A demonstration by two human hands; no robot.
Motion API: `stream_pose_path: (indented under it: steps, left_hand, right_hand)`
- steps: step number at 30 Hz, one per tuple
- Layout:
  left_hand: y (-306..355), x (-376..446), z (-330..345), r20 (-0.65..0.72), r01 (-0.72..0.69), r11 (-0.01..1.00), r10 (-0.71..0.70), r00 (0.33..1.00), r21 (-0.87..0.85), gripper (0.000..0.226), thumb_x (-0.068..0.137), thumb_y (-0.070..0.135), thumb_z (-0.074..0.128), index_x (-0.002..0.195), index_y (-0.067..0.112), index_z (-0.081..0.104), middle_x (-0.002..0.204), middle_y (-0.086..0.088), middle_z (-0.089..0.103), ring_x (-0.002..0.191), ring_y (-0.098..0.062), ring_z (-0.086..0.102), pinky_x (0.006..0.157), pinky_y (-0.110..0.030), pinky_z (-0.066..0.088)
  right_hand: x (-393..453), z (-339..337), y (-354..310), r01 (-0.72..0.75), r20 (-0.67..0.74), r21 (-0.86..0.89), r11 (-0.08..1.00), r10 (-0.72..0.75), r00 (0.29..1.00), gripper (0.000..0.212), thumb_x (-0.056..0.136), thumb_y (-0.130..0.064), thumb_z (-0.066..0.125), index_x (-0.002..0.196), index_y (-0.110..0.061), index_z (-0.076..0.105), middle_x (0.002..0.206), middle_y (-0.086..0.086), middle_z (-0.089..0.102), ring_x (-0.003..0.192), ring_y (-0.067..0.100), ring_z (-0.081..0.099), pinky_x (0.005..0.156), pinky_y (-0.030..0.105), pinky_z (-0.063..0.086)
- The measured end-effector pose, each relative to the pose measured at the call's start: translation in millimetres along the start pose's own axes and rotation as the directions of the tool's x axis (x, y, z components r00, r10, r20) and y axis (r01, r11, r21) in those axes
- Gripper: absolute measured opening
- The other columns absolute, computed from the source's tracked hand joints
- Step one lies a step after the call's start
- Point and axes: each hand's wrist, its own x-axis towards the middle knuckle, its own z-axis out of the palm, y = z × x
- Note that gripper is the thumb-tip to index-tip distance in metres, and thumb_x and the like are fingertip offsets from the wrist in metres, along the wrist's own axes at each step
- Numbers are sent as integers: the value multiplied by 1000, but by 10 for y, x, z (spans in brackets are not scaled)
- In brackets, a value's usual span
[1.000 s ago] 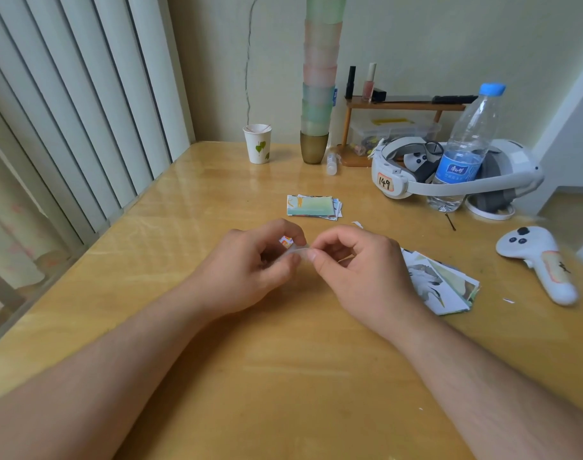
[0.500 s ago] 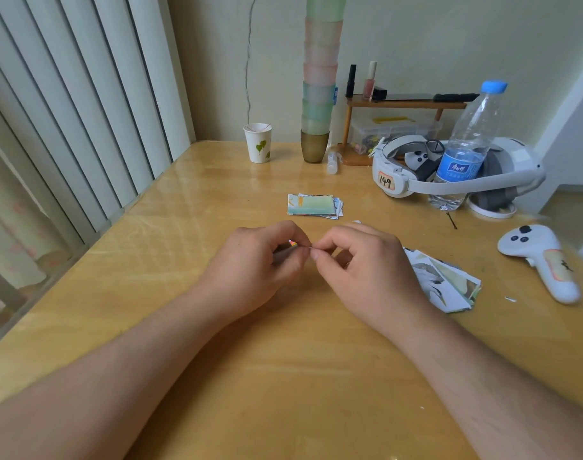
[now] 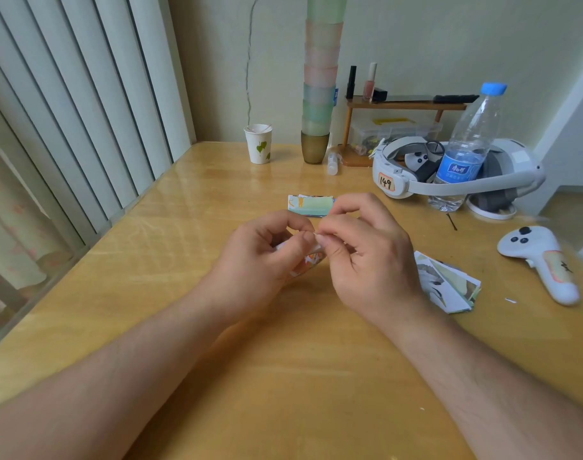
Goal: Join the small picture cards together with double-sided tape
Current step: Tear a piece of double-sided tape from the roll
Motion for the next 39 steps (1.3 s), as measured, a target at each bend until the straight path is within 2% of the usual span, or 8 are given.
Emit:
stream_pose_path:
  steps: [8,16,20,24,26,29,35,39]
  left_hand:
    - [67,5,90,-21,112,970,-119,993,-218,13,104,18,60,93,16,67,61,-1,55,54,-11,42,53,-24,33]
    - [3,24,61,-56,12,992,-19,998,-127,11,103,19,65,93,18,67,60,-1,46,54,-14,40,53,-23,35]
    - [57,84,-20,-220,17,993,-42,975,-115,13,105,13,60,94,16,64,56,10,55,52,-7,50,49,-20,39]
    - [-78,144,-385,-299,20,933,94,949,358,8,102,29,65,97,33,68,66,6,67,67,-17,63,65,-32,52]
    - [-134,154,-526,-206,47,763,115,972,644,6,102,35,63,102,37,68,71,9,69,69,-12,64,67,-30,53]
    - [-119,180,-559,-92,49,629,36,995,776,14,102,34,60,111,37,71,73,14,68,72,-10,64,63,-22,46]
    - [-102,145,-553,143,-77,565,-75,987,821,59,98,32,59,152,51,44,62,6,63,64,-10,60,70,-26,51]
    - [-75,145,-574,205,-107,614,-92,974,782,40,100,41,63,139,47,62,78,22,66,76,4,60,79,-17,49]
  right_hand:
    - [14,12,-3,31,-56,23,999,-30,998,10,94,-3,70,87,-5,76,95,6,66,78,22,63,64,38,52]
    - [-3,22,34,-2,-18,99,995,3,1000,7,93,-3,73,87,-4,78,100,9,62,69,20,57,65,34,50]
    - [-14,-17,-2,18,-1,159,987,-18,1000,8,91,1,74,85,-3,78,100,10,62,74,22,59,70,30,49]
    - [-37,-40,-25,-144,60,306,941,132,989,10,90,2,73,86,-7,77,99,2,67,87,17,65,75,30,53]
    - [-35,-35,-40,-297,113,371,880,274,955,16,90,0,73,85,-15,76,94,-6,69,87,15,66,78,27,52]
    - [-38,-20,-73,-546,230,447,708,499,835,18,90,-10,76,82,-26,75,85,-10,72,82,9,65,81,29,52]
    - [8,-61,-156,-717,382,580,386,648,658,2,78,-21,75,78,-22,77,83,5,75,79,14,60,73,32,53]
    - [59,-94,-198,-742,459,637,207,672,581,25,90,-5,71,74,-23,78,84,4,73,80,17,57,72,34,49]
